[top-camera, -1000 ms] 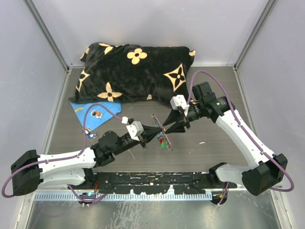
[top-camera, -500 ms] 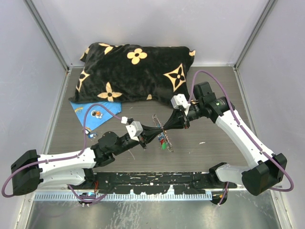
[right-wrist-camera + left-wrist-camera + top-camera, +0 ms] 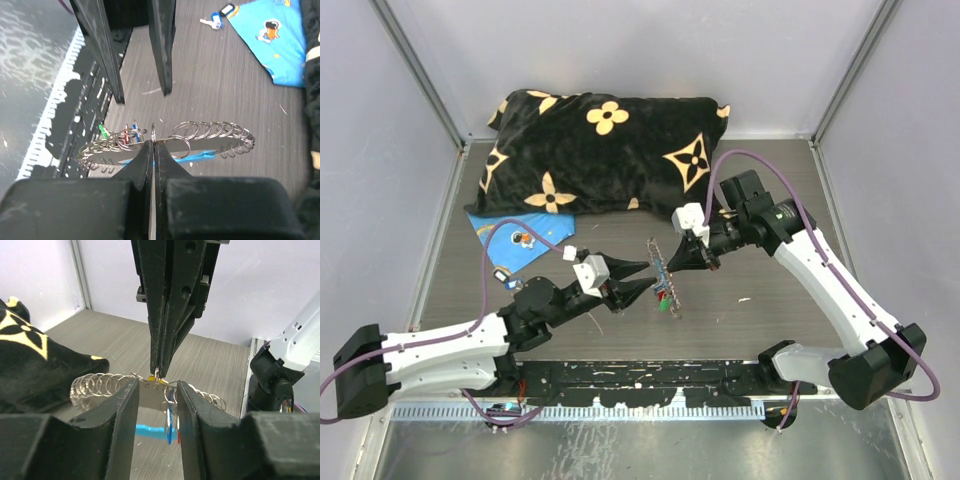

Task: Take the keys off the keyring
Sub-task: Remove the key from the keyring.

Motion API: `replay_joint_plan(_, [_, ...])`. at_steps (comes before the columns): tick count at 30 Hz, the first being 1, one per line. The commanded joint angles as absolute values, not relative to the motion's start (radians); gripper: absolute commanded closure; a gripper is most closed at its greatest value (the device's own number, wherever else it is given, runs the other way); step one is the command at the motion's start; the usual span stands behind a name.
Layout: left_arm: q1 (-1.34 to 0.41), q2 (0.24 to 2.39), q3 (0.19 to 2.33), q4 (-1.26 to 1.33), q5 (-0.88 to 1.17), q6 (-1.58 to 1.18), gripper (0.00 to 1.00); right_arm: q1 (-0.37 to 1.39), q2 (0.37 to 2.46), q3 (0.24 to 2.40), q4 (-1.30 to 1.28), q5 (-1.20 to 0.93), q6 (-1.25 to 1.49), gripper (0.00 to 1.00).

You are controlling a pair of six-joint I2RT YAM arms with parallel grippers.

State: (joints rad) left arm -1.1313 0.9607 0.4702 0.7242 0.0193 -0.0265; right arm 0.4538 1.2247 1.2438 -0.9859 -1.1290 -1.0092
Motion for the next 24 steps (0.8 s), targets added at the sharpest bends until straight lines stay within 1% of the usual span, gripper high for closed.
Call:
replay_joint_plan(1, [-1.131,0.863,0.485,0.610,0.026,0.048,0.61,0.521,1.213,1.349,-1.086,-0.930,-1.098,0.99])
replay_joint_plan(4, [-1.131,0.853,0.513,0.533,0.049,0.130,0.61,0.590,1.227,1.386,-1.117,-0.773,-1.097,0.99])
replay_joint_plan(6, [-1.131,0.886,0.533,0.519,0.084,0.177,0.62,0.629,1.243,1.417,-1.134,-0.686,-1.079,0.99])
replay_joint_plan(12, [-1.162,0.994,0.574,0.588,0.063,0.268,0.66,0.703,1.271,1.474,-1.153,-0.508,-1.046,0.99])
replay_joint_plan(14, [-1.173,1.028,0.576,0.636,0.033,0.285,0.66,0.718,1.272,1.477,-1.156,-0.484,-1.043,0.99])
replay_joint_plan(21, [-1.192,1.102,0.578,0.747,-0.040,0.301,0.72,0.734,1.275,1.477,-1.154,-0.482,-1.043,0.99])
replay_joint_plan(24, [-1.192,1.119,0.577,0.778,-0.059,0.301,0.72,0.734,1.273,1.476,-1.154,-0.495,-1.044,0.99])
